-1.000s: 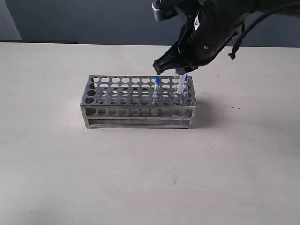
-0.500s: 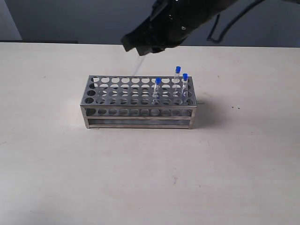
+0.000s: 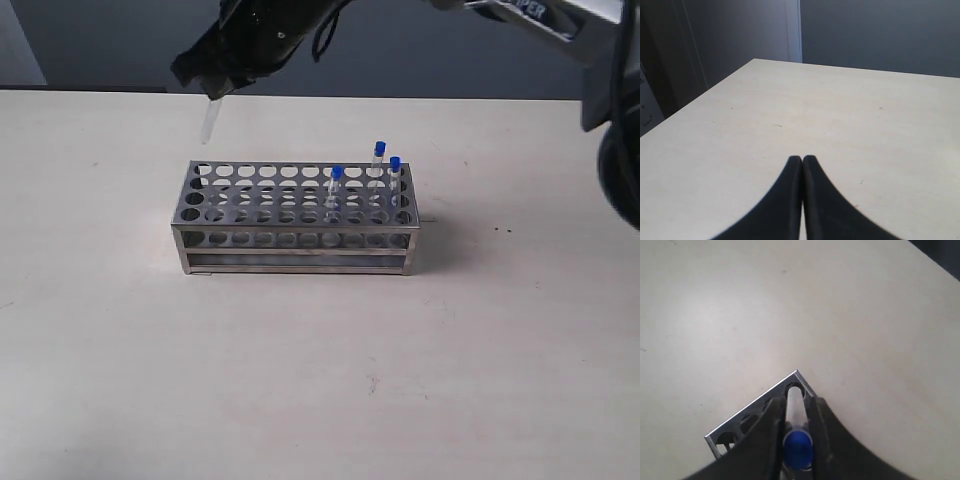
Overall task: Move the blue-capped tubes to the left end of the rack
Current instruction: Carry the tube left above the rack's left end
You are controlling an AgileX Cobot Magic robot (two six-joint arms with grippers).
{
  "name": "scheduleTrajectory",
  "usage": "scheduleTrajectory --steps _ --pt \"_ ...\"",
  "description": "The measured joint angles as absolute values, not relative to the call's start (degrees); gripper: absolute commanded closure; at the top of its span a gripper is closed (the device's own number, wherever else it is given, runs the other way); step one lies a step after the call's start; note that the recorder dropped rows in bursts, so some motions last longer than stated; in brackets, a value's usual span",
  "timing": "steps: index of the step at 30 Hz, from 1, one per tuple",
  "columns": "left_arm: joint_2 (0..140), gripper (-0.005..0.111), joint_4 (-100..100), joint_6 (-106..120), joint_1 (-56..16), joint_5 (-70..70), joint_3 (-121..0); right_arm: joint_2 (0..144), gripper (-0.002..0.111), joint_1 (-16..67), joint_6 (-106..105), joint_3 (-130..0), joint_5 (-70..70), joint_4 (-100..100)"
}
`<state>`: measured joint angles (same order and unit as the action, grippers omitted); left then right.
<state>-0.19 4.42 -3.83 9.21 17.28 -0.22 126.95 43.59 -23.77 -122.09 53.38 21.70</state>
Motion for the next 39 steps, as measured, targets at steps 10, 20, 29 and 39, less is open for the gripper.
scheduleTrajectory --steps 10,20,29,39 --pt "-0.2 0.106 4.4 -3.8 9.2 17.3 -0.2 132.2 0.109 44.8 -24.0 -124.5 56.2 21.8" --pt "-0.2 0.106 4.4 -3.8 9.2 17.3 -0.2 133.0 0.109 45.0 -23.8 -124.7 56.2 21.0" --pt "-0.2 0.106 4.4 -3.8 9.2 17.3 -0.2 133.4 0.109 45.9 -23.8 -127.1 56.5 20.0" --pt "-0.2 0.106 4.4 -3.8 9.2 17.3 -0.2 135.4 0.109 46.2 -23.7 -127.5 57.9 19.8"
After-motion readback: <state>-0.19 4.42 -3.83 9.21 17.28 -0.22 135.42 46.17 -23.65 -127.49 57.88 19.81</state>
